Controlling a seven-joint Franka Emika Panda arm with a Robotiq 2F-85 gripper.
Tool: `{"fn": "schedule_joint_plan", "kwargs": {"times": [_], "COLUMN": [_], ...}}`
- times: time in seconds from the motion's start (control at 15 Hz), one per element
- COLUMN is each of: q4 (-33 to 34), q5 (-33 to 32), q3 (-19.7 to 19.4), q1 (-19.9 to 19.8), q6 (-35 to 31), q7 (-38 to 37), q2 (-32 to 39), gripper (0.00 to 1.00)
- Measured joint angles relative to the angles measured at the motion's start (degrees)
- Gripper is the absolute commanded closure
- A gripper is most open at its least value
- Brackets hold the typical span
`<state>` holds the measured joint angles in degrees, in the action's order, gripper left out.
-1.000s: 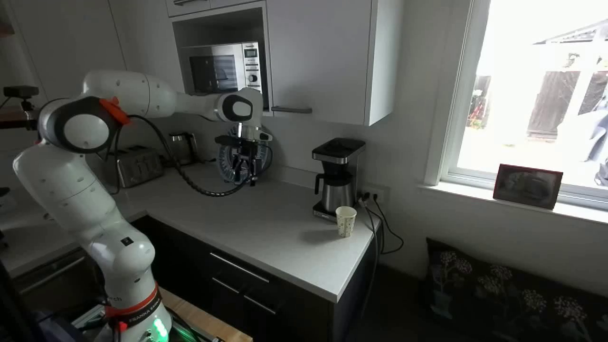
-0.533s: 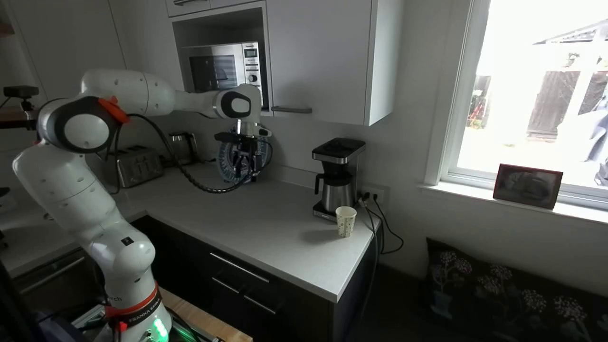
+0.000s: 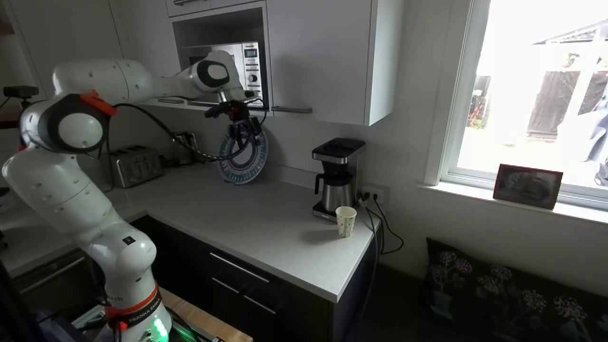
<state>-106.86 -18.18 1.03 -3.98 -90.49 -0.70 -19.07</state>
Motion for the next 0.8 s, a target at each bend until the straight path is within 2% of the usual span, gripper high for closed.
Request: {"fn": "schedule_joint_plan", "kwargs": {"times": [0.27,0.47,0.8], "q4": [2.01,2.55,2.63], "q5": [-6.48,-6.64,-6.64], "q3": [2.06,2.15,1.98], "q1": [1.76,2.08,2.08], "q6": [-5.24,-9.1,-9.29], "q7": [2.43,1.82,1.81], "q2": [-1.29,-1.51,-1.5], "gripper": [0.0,0.0,0.0]}}
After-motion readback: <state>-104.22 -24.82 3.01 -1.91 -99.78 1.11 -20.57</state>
